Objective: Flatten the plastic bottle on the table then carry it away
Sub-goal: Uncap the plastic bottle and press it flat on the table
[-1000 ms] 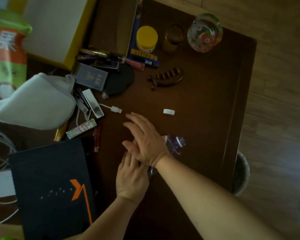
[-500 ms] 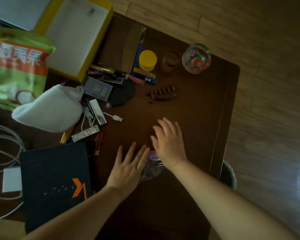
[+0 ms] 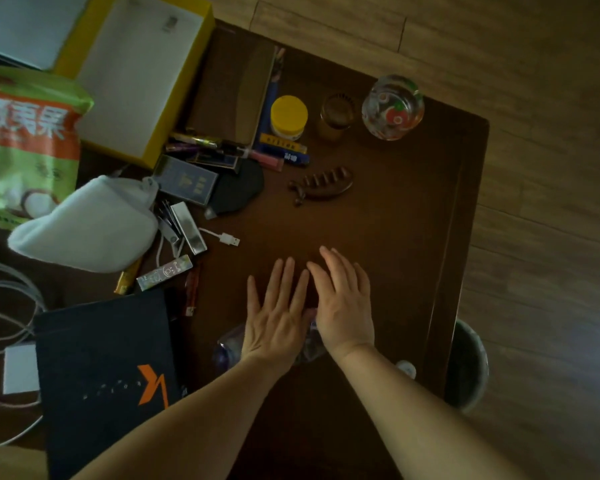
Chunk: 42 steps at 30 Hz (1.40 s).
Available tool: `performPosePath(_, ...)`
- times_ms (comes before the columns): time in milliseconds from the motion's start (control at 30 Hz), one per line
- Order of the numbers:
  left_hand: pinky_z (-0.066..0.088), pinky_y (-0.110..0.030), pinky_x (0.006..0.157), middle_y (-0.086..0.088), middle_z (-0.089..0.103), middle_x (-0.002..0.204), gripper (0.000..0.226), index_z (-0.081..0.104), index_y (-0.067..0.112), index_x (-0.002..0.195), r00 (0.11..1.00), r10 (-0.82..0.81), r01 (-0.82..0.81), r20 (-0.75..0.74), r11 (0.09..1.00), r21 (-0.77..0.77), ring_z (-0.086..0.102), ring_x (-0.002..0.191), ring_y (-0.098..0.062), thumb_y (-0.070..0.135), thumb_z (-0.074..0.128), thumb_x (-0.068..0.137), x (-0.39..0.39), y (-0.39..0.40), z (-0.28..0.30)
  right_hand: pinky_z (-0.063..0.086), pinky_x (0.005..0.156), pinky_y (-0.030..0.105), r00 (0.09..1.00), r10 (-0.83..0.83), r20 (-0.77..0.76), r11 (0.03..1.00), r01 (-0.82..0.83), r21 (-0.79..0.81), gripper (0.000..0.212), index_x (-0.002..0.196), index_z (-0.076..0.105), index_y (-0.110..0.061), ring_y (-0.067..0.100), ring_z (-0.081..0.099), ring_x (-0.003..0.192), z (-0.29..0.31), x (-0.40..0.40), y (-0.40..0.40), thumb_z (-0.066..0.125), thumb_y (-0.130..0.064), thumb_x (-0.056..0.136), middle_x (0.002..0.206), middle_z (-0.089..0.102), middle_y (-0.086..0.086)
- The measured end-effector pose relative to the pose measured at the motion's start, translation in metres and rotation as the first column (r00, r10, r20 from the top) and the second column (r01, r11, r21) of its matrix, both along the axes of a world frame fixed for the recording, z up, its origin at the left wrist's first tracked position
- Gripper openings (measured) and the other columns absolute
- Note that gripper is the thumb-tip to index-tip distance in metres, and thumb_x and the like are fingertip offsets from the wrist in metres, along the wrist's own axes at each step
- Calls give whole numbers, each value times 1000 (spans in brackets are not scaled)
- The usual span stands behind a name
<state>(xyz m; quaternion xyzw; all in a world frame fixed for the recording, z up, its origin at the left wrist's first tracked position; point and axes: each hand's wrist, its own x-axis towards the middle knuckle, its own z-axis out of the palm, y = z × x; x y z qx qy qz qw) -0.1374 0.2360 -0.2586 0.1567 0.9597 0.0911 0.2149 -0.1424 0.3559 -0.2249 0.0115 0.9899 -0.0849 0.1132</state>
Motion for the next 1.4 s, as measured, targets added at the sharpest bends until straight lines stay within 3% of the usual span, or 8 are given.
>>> performPosePath(300,-22,-38,114,5,-8,159,64,-1,33,149,990,-89,94,-109,995,35,-12,146,-14,52,20,92,8,1,-11,32,114,52,998,-39,42,992,44,-122,43,133,53,-21,24,31,144,1,-1,2,51,-14,91,151,40,6)
performPosePath(500,4,-49,112,-5,25,157,56,25,33,144,988,-82,86,-128,996,30,12,145,-22,46,28,90,6,1,-13,40,105,38,831,-513,-216,849,455,-267,35,125,59,-23,18,47,128,26,41,37,49,-33,93,138,53,3)
performPosePath(633,1,-49,112,-6,23,157,54,26,33,144,985,-97,102,-146,994,27,11,145,-22,45,25,91,5,0,-13,42,101,36,690,-704,167,705,708,46,64,142,38,-36,20,40,132,21,119,60,62,-46,84,153,27,5)
performPosePath(833,-2,-48,113,-7,26,156,53,29,32,143,984,-101,110,-145,992,55,16,146,-25,45,27,92,5,0,-9,38,77,15,718,-659,223,703,694,-158,40,132,50,-25,9,53,107,2,140,43,58,-20,92,135,45,4)
performPosePath(1067,11,-54,115,-7,31,155,51,38,30,140,986,-95,109,-140,989,96,19,146,-25,43,28,92,6,-1,-6,51,63,4,636,-561,530,189,722,-666,43,108,53,-56,-6,65,94,14,97,42,55,-15,94,110,58,-22)
performPosePath(1233,4,-50,115,-5,26,157,52,35,32,141,986,-85,99,-141,990,100,15,147,-23,44,24,92,7,-1,-7,48,61,1,759,-394,519,424,650,-630,46,99,57,-57,-6,63,93,9,83,67,61,-12,90,106,56,-25)
performPosePath(1333,5,-51,115,-6,27,156,52,36,31,141,985,-91,106,-146,989,101,16,147,-24,45,23,92,7,-1,-7,49,54,11,754,-338,563,545,645,-535,11,98,59,-36,1,65,69,13,66,68,52,-28,96,86,62,-10)
performPosePath(1400,7,-52,115,-6,29,155,51,38,30,140,984,-91,108,-156,988,108,19,146,-25,44,24,92,7,-2,-8,44,56,24,729,-348,589,686,626,-370,34,78,58,-28,9,57,57,9,52,61,37,-48,97,67,57,-4)
